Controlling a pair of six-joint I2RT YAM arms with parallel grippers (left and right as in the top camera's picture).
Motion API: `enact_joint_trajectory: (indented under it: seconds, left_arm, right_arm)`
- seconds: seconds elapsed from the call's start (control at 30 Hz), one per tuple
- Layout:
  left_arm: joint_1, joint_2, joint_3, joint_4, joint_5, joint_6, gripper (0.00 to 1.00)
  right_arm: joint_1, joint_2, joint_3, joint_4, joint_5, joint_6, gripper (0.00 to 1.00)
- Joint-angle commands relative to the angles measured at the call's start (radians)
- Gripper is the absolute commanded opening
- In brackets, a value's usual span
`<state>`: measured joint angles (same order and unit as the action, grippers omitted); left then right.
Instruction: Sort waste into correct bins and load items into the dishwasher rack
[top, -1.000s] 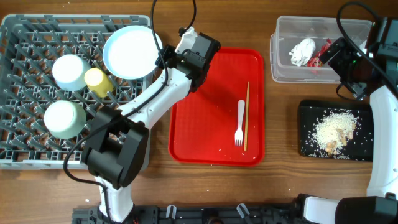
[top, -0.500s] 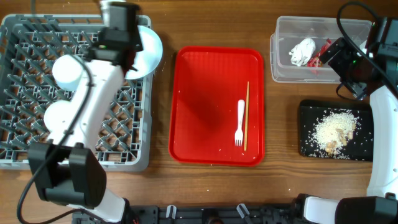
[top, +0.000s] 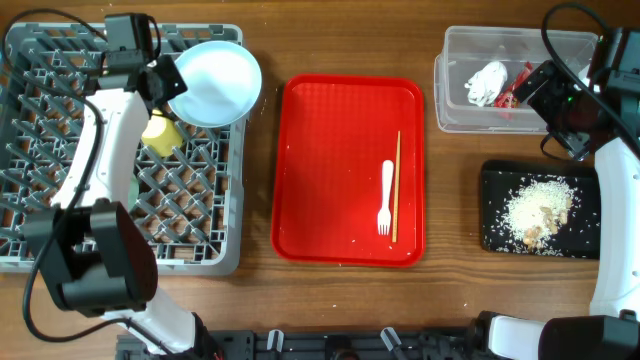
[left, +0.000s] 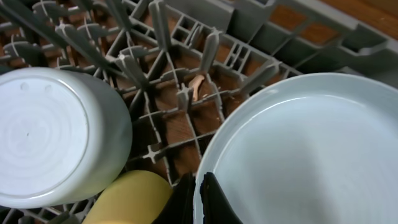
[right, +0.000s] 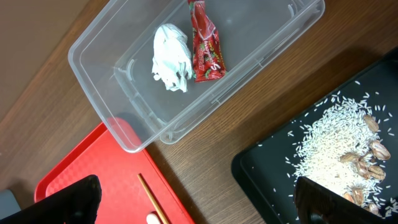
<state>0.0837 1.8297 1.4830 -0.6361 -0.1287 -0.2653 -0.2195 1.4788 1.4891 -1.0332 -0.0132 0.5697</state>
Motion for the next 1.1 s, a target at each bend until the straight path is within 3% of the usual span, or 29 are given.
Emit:
enact_joint_trajectory:
  seconds: [0.0, 0.23, 0.93, 1.07]
  left_arm:
    - [0.000, 0.019, 0.000, 0.019, 0.016, -0.013, 0.04]
    - [0.000, 0.027, 0.000, 0.020, 0.025, -0.013, 0.04]
    - [-0.017, 0.078, 0.000, -0.052, 0.380, -0.004, 0.04]
    - [-0.064, 0.073, 0.000, -0.073, 0.420, 0.049, 0.04]
  right_arm:
    - [-0.001, -0.012, 0.007, 0.001, 0.021, -0.019, 1.00]
    - [-0.001, -0.012, 0.007, 0.001, 0.021, -0.019, 1.00]
    - [0.000, -0.012, 0.007, 0.001, 0.021, -0.019, 1.00]
    - [-0.001, -0.012, 0.007, 0.001, 0.021, -0.019, 1.00]
